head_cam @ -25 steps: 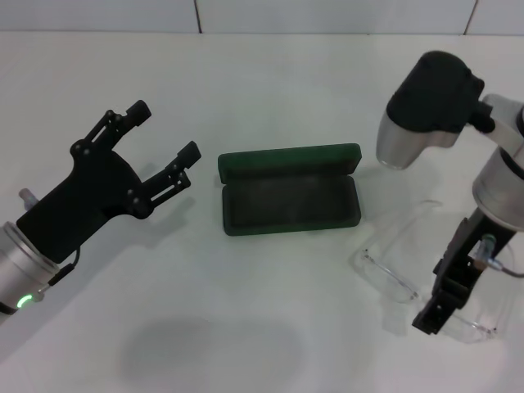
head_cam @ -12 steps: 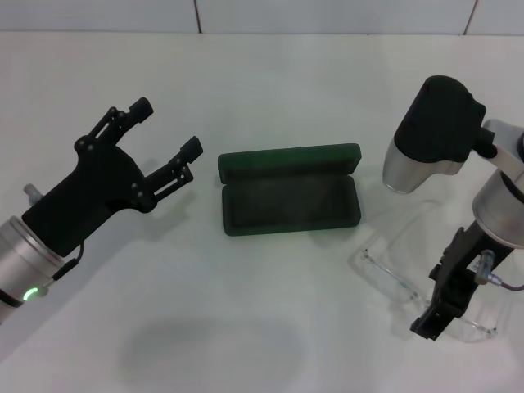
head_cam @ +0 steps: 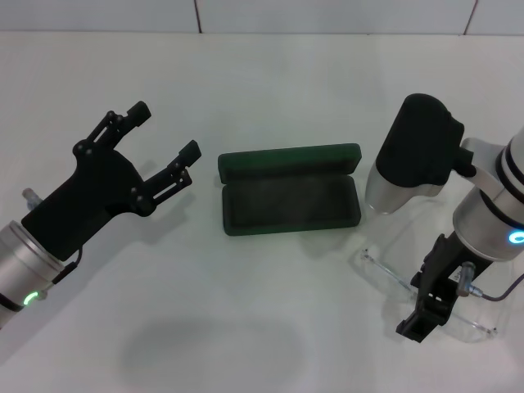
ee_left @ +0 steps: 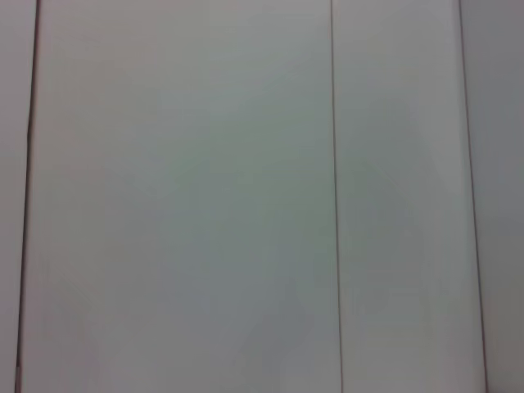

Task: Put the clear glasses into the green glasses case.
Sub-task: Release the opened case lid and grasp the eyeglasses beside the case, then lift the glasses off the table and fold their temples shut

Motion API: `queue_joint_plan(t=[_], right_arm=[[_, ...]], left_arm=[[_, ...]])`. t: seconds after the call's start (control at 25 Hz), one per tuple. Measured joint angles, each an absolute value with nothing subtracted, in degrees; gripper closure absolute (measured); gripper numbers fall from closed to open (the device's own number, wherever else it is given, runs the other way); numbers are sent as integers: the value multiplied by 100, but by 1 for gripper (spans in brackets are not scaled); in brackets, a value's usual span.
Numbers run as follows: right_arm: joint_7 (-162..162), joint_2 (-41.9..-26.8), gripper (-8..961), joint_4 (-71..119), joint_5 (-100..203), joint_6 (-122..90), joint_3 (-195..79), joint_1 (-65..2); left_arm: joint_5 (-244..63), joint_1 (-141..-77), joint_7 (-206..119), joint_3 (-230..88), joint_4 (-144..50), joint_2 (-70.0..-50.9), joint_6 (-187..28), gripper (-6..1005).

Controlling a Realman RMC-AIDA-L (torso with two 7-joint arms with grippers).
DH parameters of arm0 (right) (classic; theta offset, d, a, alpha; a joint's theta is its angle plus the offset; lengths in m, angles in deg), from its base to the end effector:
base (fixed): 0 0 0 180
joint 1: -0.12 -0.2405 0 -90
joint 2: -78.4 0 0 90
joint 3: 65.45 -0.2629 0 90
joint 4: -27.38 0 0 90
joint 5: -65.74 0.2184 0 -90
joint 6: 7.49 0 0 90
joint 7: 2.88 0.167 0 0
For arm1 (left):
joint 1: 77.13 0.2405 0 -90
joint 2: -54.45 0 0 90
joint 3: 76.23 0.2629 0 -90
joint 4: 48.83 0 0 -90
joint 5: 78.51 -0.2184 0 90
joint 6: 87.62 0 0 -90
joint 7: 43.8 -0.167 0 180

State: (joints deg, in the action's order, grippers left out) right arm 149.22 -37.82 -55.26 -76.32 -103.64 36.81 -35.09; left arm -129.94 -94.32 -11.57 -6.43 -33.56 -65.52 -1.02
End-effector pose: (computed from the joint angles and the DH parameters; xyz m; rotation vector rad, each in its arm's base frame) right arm 0.1667 0.3088 -0.0686 -2.8286 0.6591 -0.8566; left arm -0.2875 0.2936 -0.0452 -2.1250 -0.3168 -1.0528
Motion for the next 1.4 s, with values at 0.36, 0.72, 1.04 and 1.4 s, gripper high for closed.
queue_joint_plan(t=[0.36,0.72,1.04,1.4], right_arm=[[14906,-3780,433,-5404,-7628,-10218,3824,-3548],[14824,-3769,656,-5433,-7629,-10261,3835,-3559],[14722,-3748,726,-5430,-7683,-10399,3804,-3577],[14461,-3747,797,-5396,-7672,-10449,3568,-3536]], left_arm=[[-12992,-9443,-1160,-645,-3354,-6552,-106,120],[-12991,-9454,-1164,-645,-3354,-6552,-106,121],[-12992,-9455,-1172,-645,-3354,-6552,-102,121],[-12956,-9467,-1178,-645,-3340,-6552,-42,122]])
